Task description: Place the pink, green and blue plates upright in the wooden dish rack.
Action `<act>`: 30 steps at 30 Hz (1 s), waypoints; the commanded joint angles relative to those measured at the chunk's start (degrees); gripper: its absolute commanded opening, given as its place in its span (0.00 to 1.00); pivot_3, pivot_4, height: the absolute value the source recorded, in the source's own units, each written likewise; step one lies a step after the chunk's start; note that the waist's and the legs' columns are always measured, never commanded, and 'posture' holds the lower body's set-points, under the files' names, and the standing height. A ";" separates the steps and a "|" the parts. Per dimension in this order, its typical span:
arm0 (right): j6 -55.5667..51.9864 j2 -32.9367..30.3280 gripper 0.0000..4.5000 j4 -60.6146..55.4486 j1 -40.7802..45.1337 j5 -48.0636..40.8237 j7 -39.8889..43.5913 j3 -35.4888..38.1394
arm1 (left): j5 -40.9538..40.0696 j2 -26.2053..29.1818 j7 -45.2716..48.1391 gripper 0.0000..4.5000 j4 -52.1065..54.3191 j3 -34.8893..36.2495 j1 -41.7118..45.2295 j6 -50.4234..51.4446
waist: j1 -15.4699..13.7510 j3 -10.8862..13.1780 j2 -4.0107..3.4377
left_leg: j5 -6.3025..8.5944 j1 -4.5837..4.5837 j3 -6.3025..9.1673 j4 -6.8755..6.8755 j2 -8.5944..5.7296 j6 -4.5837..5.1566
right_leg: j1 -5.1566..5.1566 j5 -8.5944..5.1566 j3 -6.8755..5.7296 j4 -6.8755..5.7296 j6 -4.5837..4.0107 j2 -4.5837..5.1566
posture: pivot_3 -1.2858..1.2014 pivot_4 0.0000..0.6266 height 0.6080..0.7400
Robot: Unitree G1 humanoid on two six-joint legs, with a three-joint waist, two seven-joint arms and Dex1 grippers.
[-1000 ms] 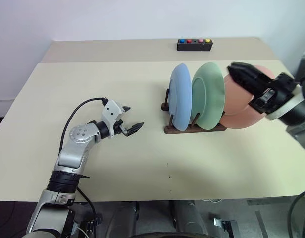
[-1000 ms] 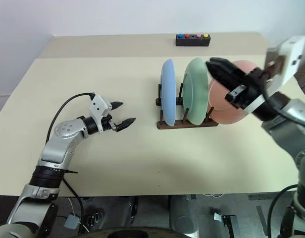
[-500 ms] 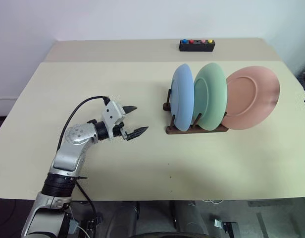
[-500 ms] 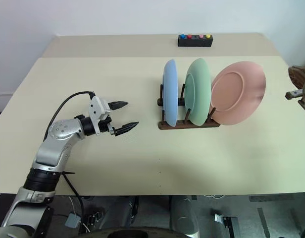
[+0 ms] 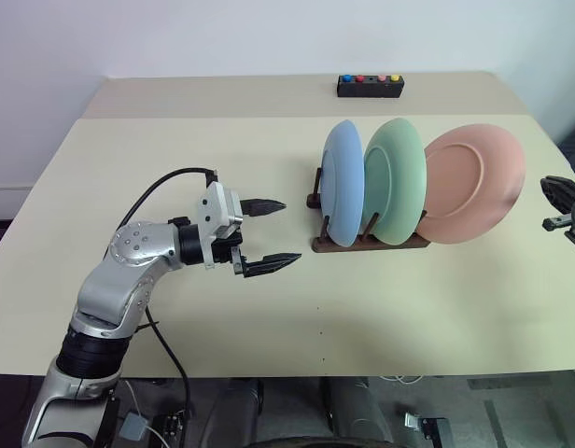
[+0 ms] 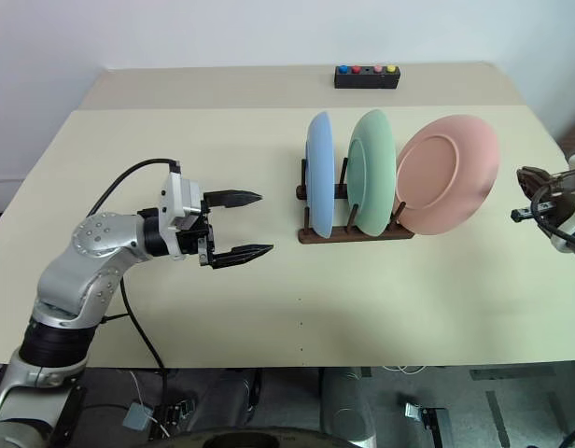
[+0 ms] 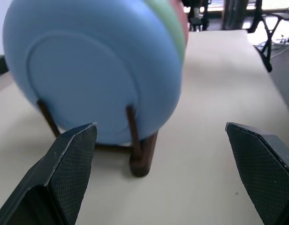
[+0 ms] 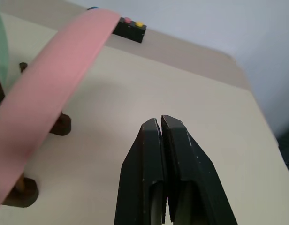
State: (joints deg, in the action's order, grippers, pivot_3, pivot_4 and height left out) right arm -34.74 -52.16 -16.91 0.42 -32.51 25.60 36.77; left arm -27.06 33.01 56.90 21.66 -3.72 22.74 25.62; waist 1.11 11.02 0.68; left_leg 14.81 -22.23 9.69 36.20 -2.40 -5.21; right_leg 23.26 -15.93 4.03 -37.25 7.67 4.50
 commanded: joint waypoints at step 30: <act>-2.80 3.00 0.02 -14.39 -0.33 -4.35 7.10 -0.60 | 1.13 0.84 -3.52 1.00 2.64 -2.12 -1.17 0.57 | -0.25 0.00 0.00 | 0.00 0.00 0.00 0.02 0.00 0.00 | -0.04 0.00 -0.01 0.03 0.00 0.00 | 0.52 0.24 1.00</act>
State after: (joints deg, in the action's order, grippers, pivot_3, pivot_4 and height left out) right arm -38.46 -49.41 -28.66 -0.04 -35.43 32.02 35.29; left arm -25.81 33.81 53.48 23.35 -5.96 21.15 27.19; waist 0.86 11.02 0.69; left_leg 14.82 -22.23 9.70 36.22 -2.40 -5.21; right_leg 23.21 -15.93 4.03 -37.22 7.67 4.50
